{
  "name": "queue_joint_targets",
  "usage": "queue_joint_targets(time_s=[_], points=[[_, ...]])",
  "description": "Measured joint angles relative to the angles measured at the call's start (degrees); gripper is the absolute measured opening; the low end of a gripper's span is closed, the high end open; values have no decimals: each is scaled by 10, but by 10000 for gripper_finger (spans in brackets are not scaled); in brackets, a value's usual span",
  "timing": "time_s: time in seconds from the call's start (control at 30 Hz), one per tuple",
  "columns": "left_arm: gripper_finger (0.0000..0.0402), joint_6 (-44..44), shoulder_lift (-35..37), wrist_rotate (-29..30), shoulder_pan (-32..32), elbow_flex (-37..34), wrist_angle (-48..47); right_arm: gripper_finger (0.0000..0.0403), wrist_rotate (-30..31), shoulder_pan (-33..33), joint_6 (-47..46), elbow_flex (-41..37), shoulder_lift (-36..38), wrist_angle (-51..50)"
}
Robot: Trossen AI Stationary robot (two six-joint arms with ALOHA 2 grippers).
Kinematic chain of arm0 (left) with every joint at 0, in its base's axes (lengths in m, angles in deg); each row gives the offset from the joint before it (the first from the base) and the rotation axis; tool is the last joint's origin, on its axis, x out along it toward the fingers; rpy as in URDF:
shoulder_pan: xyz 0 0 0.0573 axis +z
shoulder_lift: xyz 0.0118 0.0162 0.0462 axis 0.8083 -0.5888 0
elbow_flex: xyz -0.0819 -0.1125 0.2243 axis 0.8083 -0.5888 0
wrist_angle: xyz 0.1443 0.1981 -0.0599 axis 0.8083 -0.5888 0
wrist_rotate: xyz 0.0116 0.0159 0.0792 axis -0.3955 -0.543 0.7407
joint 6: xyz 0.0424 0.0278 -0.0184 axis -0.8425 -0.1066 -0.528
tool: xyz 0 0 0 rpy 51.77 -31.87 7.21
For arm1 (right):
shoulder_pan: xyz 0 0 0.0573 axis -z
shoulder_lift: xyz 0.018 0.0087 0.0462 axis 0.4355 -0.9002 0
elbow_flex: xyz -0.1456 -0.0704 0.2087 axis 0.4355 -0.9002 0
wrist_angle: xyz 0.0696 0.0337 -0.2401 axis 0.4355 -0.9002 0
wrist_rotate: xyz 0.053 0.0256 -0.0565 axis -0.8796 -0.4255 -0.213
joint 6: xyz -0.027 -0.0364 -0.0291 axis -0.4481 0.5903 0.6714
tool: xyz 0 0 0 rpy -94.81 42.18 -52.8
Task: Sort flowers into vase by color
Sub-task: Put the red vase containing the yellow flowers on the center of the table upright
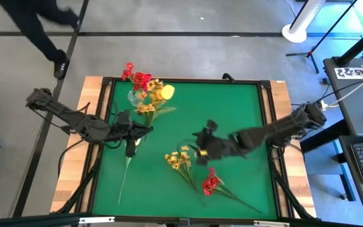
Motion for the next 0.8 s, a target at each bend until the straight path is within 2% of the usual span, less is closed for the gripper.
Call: queue_joint_targets(time_s=[0.13, 0.27, 0.47, 0.6, 0.8], points=[[4, -2, 25, 3, -13, -19, 2, 220, -76, 86, 84, 0, -21, 67], [4, -2, 41, 17, -27, -27, 2, 221, -184, 164, 150, 0, -51, 153], [4, -37, 56, 33, -52, -28, 32, 241, -294, 249, 179, 2, -115, 245], [4, -48, 71, 36, -63, -28, 38, 269, -325, 273, 178, 54, -182, 250], [4, -47, 82, 34, -76, -28, 36, 312, -329, 271, 167, 211, -306, 220]])
